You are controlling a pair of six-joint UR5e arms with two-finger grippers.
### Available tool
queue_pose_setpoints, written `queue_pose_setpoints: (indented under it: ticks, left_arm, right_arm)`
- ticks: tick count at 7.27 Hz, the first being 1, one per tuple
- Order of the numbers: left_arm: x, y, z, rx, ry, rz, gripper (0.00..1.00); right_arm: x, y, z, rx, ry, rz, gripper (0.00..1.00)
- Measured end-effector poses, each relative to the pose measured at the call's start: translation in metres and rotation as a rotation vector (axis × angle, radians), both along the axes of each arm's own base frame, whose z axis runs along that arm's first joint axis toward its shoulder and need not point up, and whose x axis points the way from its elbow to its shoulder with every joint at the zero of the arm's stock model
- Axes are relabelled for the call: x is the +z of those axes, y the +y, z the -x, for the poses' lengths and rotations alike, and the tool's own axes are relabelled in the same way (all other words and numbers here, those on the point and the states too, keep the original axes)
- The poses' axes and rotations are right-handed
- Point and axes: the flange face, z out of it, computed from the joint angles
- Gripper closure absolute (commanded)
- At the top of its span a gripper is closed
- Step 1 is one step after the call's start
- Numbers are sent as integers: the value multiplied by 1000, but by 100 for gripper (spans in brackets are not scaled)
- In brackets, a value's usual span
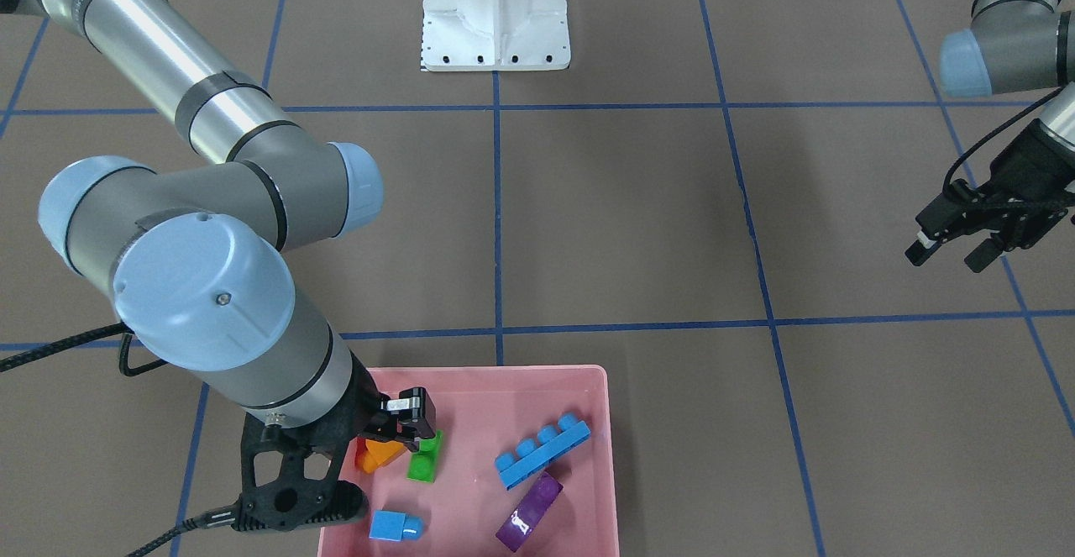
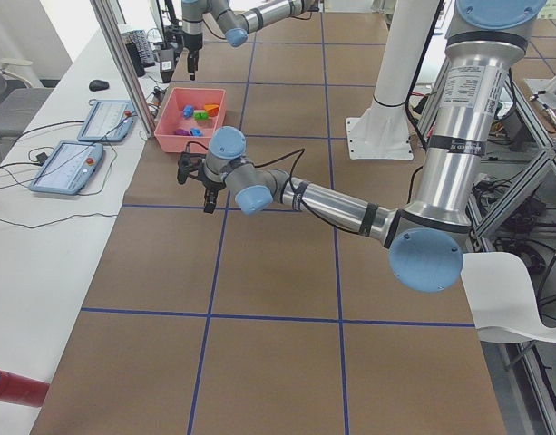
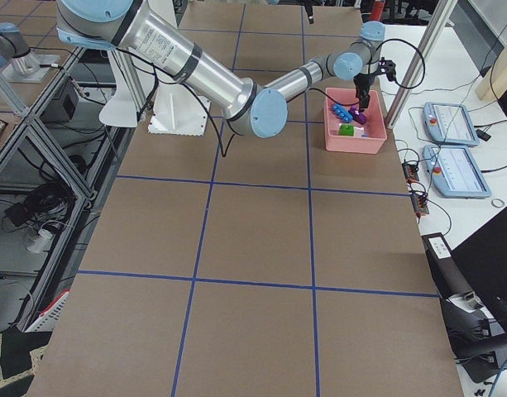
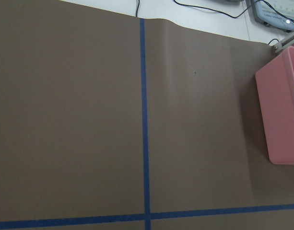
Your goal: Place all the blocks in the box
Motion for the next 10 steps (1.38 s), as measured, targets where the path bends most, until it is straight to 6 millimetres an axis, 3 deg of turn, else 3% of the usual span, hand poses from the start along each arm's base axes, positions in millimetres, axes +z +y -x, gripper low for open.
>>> queue_pose_setpoints:
  ticks: [2, 3, 4, 7, 9, 10]
  left_arm:
    - [18, 0, 5, -36, -40, 19, 0]
    - [29, 2, 13, -41, -56, 28, 0]
    - [40, 3, 29, -34, -93, 20, 0]
    - [88, 14, 94, 97, -297, -68, 0]
    - [126, 31, 146, 244, -437, -134, 0]
    - [141, 37, 168, 321, -485, -136, 0]
  right_arm:
    - [5, -3, -46, 13, 33, 16, 0]
    - [24, 1, -78, -8, 66, 2, 0]
    - [62, 12, -114, -54, 104, -39, 0]
    - [226, 65, -233, -192, 131, -89, 0]
    - [332, 127, -302, -206, 134, -113, 0]
    - [373, 156, -318, -204, 134, -134, 0]
